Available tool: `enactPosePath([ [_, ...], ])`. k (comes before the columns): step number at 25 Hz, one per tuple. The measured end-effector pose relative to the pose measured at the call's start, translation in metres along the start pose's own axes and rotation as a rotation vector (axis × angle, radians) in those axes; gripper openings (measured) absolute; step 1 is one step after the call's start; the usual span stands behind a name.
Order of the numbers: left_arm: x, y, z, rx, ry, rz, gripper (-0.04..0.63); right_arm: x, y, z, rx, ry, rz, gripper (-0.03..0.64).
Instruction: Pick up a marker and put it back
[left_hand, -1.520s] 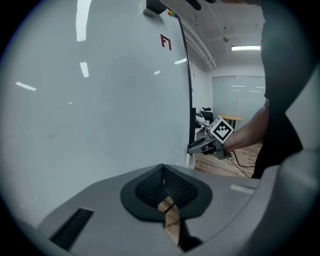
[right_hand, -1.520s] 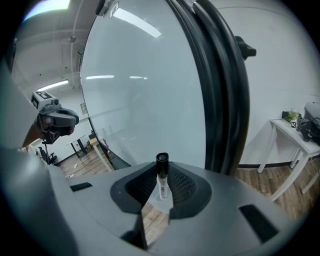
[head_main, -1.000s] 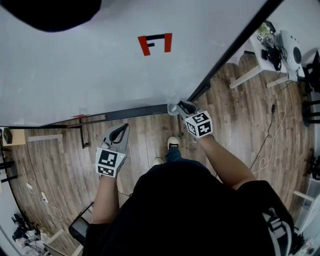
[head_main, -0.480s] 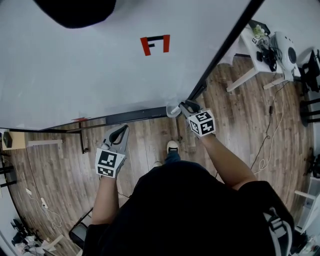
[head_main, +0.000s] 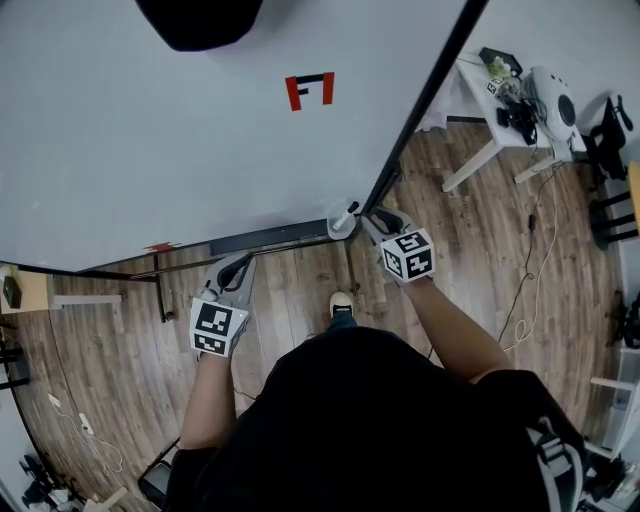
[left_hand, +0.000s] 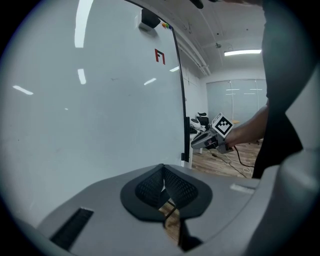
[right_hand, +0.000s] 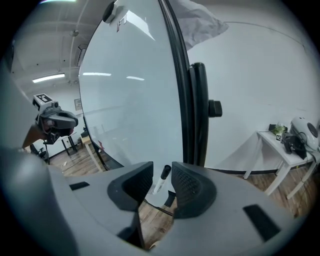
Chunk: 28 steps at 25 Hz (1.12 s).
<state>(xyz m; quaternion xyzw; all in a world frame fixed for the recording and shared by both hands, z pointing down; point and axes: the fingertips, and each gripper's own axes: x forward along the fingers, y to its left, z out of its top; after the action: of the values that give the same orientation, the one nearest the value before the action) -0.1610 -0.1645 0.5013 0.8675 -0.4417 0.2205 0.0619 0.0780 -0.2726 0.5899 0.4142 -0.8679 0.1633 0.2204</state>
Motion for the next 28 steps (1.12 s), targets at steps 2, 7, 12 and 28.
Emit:
enactPosePath([
  [2,-0.003,-0.001,0.002,0.007,-0.010,-0.004,0.011,-0.008,0.004,0.005,-0.003,-0.013,-0.004,0.110],
  [7,-0.012,-0.006,0.005,0.023,-0.028,-0.014,0.011,-0.030,0.014,0.010,-0.006,-0.028,-0.018,0.109],
  [12,-0.022,-0.009,0.008,0.034,-0.042,-0.026,0.011,-0.051,0.022,0.012,0.000,-0.044,-0.037,0.100],
  [28,-0.053,-0.025,0.012,0.057,-0.069,-0.027,0.011,-0.096,0.053,0.001,0.028,-0.081,-0.027,0.063],
])
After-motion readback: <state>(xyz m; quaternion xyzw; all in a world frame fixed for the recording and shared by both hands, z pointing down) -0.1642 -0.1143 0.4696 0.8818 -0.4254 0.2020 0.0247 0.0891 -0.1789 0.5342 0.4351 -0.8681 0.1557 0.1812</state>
